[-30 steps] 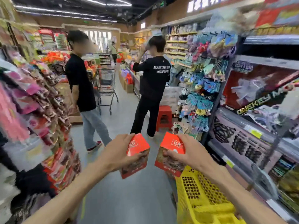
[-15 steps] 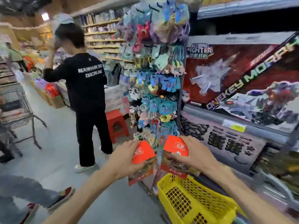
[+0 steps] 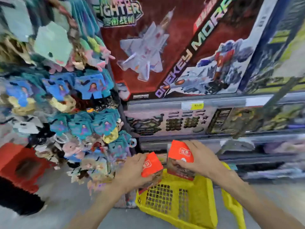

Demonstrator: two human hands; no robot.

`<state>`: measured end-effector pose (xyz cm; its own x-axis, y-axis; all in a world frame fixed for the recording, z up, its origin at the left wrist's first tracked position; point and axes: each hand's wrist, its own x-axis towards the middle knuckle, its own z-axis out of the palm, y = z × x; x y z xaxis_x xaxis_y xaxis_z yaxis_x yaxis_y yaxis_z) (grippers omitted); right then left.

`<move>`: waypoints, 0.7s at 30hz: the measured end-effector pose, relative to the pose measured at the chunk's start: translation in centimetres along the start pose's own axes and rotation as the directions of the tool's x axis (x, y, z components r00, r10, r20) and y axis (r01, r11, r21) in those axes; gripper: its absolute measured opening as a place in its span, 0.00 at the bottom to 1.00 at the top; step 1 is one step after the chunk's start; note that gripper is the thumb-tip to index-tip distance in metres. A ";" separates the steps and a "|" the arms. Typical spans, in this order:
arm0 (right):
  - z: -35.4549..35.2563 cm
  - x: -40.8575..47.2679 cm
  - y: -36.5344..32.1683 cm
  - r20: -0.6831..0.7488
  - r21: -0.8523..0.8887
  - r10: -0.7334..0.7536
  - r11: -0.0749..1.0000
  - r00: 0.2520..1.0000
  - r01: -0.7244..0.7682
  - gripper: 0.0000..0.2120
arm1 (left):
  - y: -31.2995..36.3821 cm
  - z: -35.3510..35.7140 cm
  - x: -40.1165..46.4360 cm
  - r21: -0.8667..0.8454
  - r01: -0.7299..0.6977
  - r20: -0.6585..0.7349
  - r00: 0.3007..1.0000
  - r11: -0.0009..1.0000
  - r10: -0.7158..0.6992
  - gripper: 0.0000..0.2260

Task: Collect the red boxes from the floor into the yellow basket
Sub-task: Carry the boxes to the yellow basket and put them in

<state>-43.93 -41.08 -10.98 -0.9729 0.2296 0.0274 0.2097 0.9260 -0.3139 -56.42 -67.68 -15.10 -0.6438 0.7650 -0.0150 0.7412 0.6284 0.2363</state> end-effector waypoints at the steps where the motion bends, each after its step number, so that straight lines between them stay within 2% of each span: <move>1: 0.8 -0.2 0.4 -0.004 0.013 0.049 0.999 0.999 -0.049 0.46 | -0.7 1.3 1.4 0.009 -0.039 0.035 0.999 0.999 0.039 0.40; 4: 3.2 -0.5 1.5 -0.039 0.009 0.145 0.989 0.989 -0.145 0.44 | -2.3 4.9 5.1 -0.033 -0.135 0.121 0.983 0.990 0.138 0.42; 7: 6.7 -0.4 3.1 -0.063 -0.036 0.209 0.977 0.976 -0.211 0.45 | -4.1 9.9 8.1 -0.091 -0.174 0.168 0.968 0.980 0.188 0.43; 10: 11.6 -0.4 5.2 -0.006 -0.006 0.274 0.962 0.962 -0.274 0.46 | -6.3 16.6 9.8 -0.101 -0.196 0.247 0.945 0.975 0.215 0.42; 14: 19.2 -0.3 8.1 0.012 0.015 0.285 0.958 0.959 -0.285 0.44 | -8.9 26.5 11.2 -0.111 -0.180 0.355 0.912 0.977 0.208 0.41; 21: 29.5 -0.5 11.0 0.103 -0.076 0.250 0.967 0.963 -0.242 0.42 | -11.3 38.8 12.2 0.028 -0.237 0.400 0.893 0.971 0.207 0.44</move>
<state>-44.05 -39.80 -42.50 -0.8945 0.4214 -0.1494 0.4462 0.8628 -0.2376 -65.31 -59.98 -55.65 -0.3455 0.8693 -0.3534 0.8779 0.4325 0.2056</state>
